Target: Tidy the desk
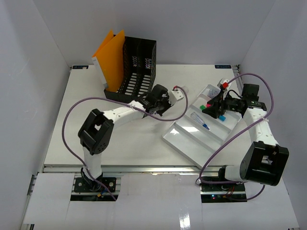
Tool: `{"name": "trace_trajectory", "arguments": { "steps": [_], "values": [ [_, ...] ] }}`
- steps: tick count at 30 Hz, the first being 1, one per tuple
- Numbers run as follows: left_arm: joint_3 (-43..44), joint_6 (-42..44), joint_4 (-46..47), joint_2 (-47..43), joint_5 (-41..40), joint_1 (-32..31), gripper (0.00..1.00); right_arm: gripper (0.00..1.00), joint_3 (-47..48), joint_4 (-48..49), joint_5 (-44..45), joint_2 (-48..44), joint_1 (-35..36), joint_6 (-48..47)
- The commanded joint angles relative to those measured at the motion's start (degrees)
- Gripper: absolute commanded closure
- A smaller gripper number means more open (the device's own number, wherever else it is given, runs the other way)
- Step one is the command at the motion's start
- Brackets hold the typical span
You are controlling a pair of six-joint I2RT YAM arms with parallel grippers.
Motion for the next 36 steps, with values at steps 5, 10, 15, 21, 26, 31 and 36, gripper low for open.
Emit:
{"name": "trace_trajectory", "arguments": {
  "steps": [5,10,15,21,26,31,36],
  "values": [
    [-5.58,19.11,7.24,-8.88,24.55,-0.22,1.0,0.31,-0.89,-0.32,-2.75,-1.84,-2.02,0.1],
    [-4.46,31.15,5.87,-6.63,38.26,-0.29,1.0,0.31,-1.1,-0.32,-3.84,-2.31,-3.68,0.1],
    [0.38,36.18,5.63,-1.8,42.85,-1.06,1.0,0.31,-1.32,-0.32,-4.88,-2.75,-5.12,0.1],
    [5.08,40.52,4.8,4.53,46.56,-3.76,1.0,0.31,-1.35,-0.4,-5.63,-2.95,-6.5,0.02],
    [7.12,41.98,4.06,7.56,44.47,-6.36,0.99,0.31,-1.51,-0.49,-5.99,-2.95,-6.92,-0.07],
    [8.23,41.89,3.94,9.3,43.01,-7.59,0.83,0.31,-1.6,-0.5,-6.15,-3.03,-7.17,-0.16],
    [7.44,39.93,5.78,8.2,41.24,-8.04,0.5,0.31,-1.68,-0.49,-6.41,-3.03,-7.36,-0.16]
  ]
}}
